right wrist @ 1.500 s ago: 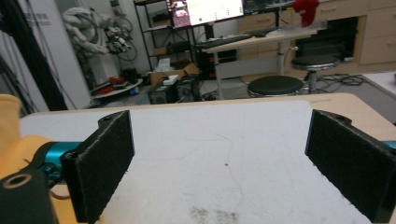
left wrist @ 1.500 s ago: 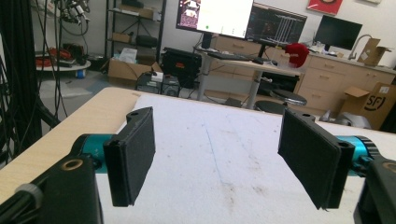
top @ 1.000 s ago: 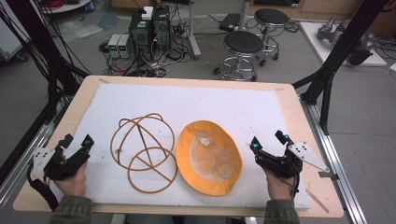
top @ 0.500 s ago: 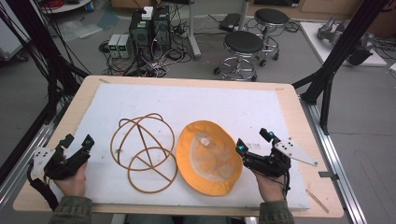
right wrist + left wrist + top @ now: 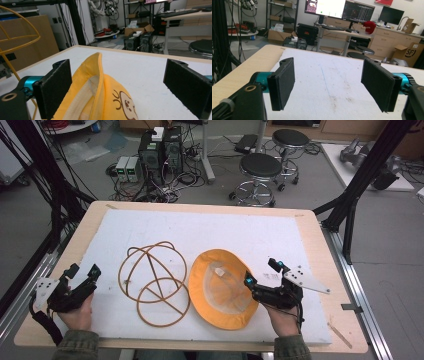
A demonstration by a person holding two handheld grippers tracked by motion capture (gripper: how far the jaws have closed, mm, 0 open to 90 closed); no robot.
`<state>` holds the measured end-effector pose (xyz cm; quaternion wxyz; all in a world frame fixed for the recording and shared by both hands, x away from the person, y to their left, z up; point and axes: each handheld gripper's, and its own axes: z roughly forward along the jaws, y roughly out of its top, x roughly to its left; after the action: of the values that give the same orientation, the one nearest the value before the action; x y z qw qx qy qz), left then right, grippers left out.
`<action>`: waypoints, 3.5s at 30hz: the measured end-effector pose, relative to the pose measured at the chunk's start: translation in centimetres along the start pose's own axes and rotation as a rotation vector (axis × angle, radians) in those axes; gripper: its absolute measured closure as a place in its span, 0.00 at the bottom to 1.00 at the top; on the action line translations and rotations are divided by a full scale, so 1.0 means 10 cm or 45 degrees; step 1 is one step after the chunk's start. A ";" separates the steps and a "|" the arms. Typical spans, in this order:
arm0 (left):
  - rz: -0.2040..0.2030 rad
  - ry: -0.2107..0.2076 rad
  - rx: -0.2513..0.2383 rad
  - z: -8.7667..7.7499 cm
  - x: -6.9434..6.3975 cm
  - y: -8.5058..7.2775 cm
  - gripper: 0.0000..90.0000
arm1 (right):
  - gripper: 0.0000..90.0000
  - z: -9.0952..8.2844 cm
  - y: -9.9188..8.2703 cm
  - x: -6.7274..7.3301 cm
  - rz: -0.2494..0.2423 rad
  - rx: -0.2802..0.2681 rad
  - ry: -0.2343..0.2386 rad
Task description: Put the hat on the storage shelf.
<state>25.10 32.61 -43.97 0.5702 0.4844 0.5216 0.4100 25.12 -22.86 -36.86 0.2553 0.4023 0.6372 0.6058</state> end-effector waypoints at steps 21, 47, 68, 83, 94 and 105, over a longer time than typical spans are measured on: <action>0.032 0.015 -0.011 -0.01 -0.01 0.00 0.32 | 0.83 0.28 0.02 0.09 -0.057 0.287 0.200; 0.025 0.015 -0.021 -0.03 -0.01 0.01 0.32 | 0.96 0.14 0.18 0.23 -0.053 -0.057 0.032; 0.010 0.032 -0.030 -0.07 0.03 0.03 0.32 | 0.96 0.10 0.81 0.31 -0.053 -0.531 -0.119; 0.000 0.032 -0.036 -0.07 0.04 0.03 0.32 | 0.96 0.33 1.01 0.58 -0.137 -0.557 -0.087; -0.005 0.034 -0.040 -0.09 0.05 0.03 0.32 | 0.96 0.54 1.11 0.82 -0.167 -0.545 -0.019; -0.017 0.035 -0.041 -0.08 0.06 0.03 0.32 | 0.96 0.64 1.16 1.11 -0.213 -0.541 0.086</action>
<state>24.37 33.31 -43.78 0.5735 0.4661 0.5257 0.4212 26.62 -10.81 -24.63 0.3620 0.2647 0.5346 0.7163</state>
